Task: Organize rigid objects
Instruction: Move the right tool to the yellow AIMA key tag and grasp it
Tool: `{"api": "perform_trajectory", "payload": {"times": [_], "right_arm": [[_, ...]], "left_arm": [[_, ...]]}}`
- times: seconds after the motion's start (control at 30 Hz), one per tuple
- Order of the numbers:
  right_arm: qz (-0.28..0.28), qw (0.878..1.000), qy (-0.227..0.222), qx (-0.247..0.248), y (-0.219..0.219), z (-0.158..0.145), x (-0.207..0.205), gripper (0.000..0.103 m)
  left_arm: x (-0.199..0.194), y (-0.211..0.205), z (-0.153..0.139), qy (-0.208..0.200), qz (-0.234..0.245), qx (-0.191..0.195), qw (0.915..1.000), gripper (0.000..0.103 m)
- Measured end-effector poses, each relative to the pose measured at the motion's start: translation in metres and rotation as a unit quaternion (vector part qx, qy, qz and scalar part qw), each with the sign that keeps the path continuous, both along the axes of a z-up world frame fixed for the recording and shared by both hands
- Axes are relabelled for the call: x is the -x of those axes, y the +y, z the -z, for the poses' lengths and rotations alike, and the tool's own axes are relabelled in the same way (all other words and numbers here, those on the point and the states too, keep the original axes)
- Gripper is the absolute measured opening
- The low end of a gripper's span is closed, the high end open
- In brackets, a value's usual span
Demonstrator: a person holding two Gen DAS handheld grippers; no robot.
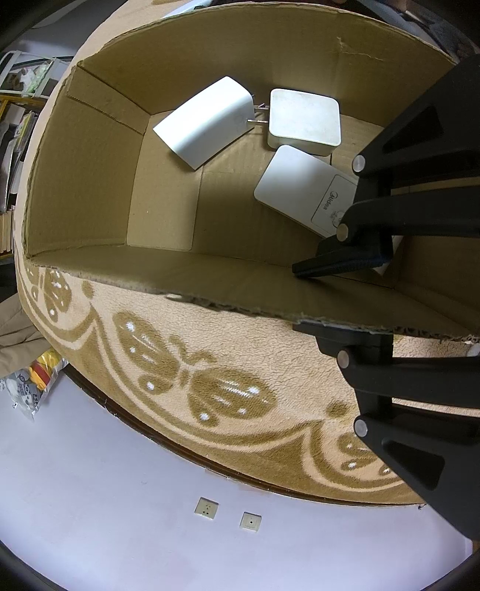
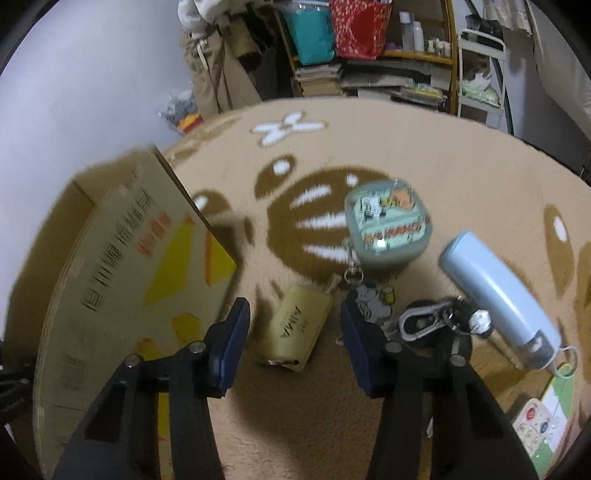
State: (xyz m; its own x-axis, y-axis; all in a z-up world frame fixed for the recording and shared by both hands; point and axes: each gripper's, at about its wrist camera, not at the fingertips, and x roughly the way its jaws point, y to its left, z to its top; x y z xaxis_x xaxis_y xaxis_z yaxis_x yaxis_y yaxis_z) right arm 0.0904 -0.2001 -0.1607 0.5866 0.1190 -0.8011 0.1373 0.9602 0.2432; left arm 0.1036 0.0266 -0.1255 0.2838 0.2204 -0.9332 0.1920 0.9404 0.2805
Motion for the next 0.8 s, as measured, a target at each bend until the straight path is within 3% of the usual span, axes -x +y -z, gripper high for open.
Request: {"api": "perform_trajectory", "payload": {"times": [0.13,0.17,0.2,0.23,0.6,0.77,0.8], "right_arm": [[-0.003,1.0,0.001,0.003,0.002,0.002,0.001,0.054],[-0.004,1.0,0.001,0.002,0.003,0.002,0.002,0.05],[-0.005,1.0,0.002,0.002,0.004,0.002,0.001,0.037],[-0.006,1.0,0.008,0.007,0.005,0.003,0.001,0.035],[-0.018,0.999,0.017,0.035,0.014,0.005,0.001,0.034],[-0.005,0.999,0.01,0.042,0.013,0.001,0.005,0.027],[-0.002,0.999,0.007,0.042,0.012,-0.001,0.006,0.021]], "left_arm": [[-0.001,0.0,0.0,0.0,0.0,0.0,1.0,0.022],[-0.001,0.0,0.0,0.0,0.0,0.0,1.0,0.022],[-0.001,0.0,0.0,0.0,-0.001,0.0,1.0,0.022],[-0.001,0.0,0.0,0.0,-0.001,0.0,1.0,0.022],[-0.001,0.0,0.0,0.0,0.0,0.0,1.0,0.022],[-0.001,0.0,0.0,0.0,0.0,0.0,1.0,0.022],[-0.001,0.0,0.0,0.0,0.0,0.0,1.0,0.022]]}}
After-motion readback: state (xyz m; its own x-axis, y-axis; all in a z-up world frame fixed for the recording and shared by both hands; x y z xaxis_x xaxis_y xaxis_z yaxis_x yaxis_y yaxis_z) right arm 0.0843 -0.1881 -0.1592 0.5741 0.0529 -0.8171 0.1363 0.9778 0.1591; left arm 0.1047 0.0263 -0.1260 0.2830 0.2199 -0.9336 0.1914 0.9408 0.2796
